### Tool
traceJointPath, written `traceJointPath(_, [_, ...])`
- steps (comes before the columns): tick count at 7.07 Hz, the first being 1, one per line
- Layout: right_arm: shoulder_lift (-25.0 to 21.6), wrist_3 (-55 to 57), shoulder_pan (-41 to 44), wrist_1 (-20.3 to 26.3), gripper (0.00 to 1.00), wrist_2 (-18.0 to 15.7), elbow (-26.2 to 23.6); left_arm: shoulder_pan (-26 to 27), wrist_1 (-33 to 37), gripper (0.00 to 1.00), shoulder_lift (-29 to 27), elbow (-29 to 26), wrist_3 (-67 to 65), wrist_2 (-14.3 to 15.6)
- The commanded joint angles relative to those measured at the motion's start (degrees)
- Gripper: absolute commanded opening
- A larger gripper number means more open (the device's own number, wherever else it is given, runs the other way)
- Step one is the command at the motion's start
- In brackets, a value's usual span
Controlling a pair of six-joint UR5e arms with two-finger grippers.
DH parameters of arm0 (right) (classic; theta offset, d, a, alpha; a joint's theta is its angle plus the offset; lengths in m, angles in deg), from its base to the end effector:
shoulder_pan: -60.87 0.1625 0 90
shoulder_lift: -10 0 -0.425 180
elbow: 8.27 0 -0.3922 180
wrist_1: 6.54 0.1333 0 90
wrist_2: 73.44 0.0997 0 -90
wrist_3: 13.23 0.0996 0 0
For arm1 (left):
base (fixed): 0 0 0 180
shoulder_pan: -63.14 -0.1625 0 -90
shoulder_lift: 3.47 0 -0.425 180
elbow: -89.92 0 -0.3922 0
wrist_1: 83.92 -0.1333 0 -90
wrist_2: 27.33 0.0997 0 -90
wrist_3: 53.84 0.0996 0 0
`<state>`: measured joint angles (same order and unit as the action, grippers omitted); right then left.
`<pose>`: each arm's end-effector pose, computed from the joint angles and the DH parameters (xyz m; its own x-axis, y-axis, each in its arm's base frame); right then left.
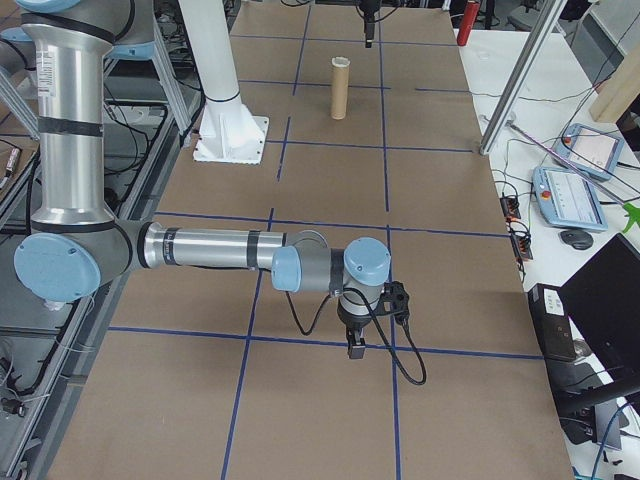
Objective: Collect badminton balls into bucket
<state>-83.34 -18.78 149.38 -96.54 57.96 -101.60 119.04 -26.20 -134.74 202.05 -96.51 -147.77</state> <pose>0.0553 -0.4687 0.6616 0.7438 -0.1160 0.6582 0.0984 0.9931 0.0638 0.2598 -0.5314 0.1532 0.7423 0.0344 -0.6692 0.0315 0.9958 0.0860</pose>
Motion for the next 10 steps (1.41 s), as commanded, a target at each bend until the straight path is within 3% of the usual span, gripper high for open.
traceJointPath(1, [0.0,0.0,0.0,0.0,1.00,0.0,0.0,9.9,4.0,1.00,7.4,-1.2,17.8,-2.9])
traceJointPath(2, [0.0,0.0,0.0,0.0,1.00,0.0,0.0,14.5,8.3,1.00,11.7,-3.5,25.0,-3.4])
traceJointPath(3, [0.0,-0.1,0.0,0.0,1.00,0.0,0.0,18.5,13.0,1.00,16.7,-7.5,31.4,-7.9])
traceJointPath(4, [0.0,0.0,0.0,0.0,1.00,0.0,0.0,21.7,19.7,1.00,22.2,-10.5,36.5,-9.8])
traceJointPath(5, [0.0,-0.1,0.0,0.0,1.00,0.0,0.0,24.9,24.6,1.00,26.5,-13.4,40.0,-9.8])
traceJointPath(6, [0.0,0.0,0.0,0.0,1.00,0.0,0.0,27.3,25.4,1.00,28.1,-16.5,40.8,-9.9])
traceJointPath(8, [0.0,0.0,0.0,0.0,1.00,0.0,0.0,28.6,25.6,1.00,32.0,-16.9,41.4,-9.9])
traceJointPath(10, [0.0,0.0,0.0,0.0,1.00,0.0,0.0,28.6,27.5,1.00,37.3,-17.0,43.2,-11.9])
